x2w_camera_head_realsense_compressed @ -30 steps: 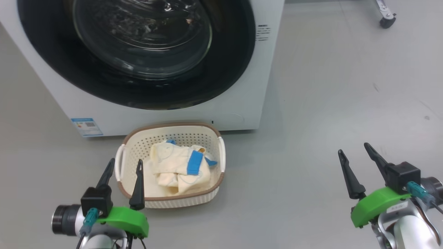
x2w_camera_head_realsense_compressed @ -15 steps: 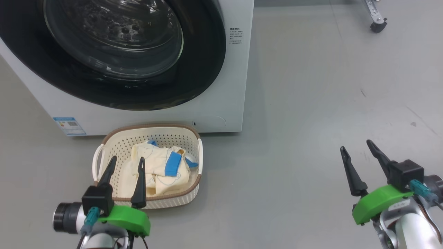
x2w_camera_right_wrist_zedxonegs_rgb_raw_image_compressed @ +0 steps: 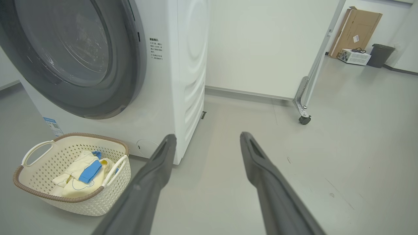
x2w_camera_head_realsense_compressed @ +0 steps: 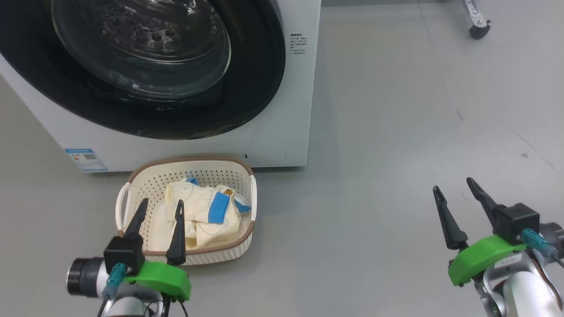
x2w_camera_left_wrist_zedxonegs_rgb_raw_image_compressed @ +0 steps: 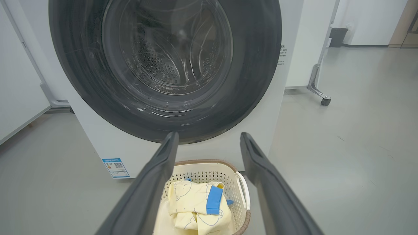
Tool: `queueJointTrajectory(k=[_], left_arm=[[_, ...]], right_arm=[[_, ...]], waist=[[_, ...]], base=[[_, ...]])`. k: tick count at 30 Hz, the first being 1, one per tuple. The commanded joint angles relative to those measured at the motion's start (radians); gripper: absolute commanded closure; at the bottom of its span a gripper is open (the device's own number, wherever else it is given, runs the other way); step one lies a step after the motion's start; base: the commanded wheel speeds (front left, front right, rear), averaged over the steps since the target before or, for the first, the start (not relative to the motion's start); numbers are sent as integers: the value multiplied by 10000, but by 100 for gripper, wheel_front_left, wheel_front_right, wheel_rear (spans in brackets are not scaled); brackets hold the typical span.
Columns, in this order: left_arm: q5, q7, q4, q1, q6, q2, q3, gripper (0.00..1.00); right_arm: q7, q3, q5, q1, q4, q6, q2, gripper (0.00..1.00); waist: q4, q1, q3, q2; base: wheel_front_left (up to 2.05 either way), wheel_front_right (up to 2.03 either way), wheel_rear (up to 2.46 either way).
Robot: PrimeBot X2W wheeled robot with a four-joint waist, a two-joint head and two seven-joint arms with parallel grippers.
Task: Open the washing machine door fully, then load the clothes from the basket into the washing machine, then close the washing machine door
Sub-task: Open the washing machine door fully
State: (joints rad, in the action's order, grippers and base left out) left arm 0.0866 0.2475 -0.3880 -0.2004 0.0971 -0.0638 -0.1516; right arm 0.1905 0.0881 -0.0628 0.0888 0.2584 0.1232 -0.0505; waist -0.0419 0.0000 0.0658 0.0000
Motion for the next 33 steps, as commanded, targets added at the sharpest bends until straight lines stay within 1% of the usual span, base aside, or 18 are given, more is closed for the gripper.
queueJointTrajectory(k=[1, 19, 27, 30, 31, 32, 33], left_arm=[[-73, 143, 310, -439, 26, -205, 363, 0], [-116, 143, 414, -540, -35, -180, 356, 0], [-129, 143, 507, -614, -77, -164, 366, 0], [-127, 143, 587, -666, -77, -153, 363, 0], [-126, 143, 608, -685, -77, -151, 366, 0], [-129, 143, 622, -700, -77, -150, 369, 0], [-135, 143, 639, -718, -82, -150, 375, 0]], right_arm=[[127, -175, 25, 424, -353, 75, -64, 0], [148, -127, 61, 546, -379, 75, -42, 0], [202, 46, 411, 821, -259, 75, -22, 0], [240, 99, 875, 993, -124, 75, -12, 0], [221, 105, 1476, 1075, -23, 75, -7, 0], [169, 30, 2314, 1165, 68, 75, -5, 0], [144, -24, 2853, 1251, 98, 75, -3, 0]], waist=[[-2, 0, 0, 0], [18, 0, 226, 0], [46, 0, 443, 0], [63, 0, 549, 0], [73, 0, 577, 0], [81, 0, 610, 0], [80, 0, 649, 0]], base=[[0, 0, 0], [0, 0, 0], [0, 0, 0], [0, 0, 0], [0, 0, 0], [0, 0, 0], [0, 0, 0]])
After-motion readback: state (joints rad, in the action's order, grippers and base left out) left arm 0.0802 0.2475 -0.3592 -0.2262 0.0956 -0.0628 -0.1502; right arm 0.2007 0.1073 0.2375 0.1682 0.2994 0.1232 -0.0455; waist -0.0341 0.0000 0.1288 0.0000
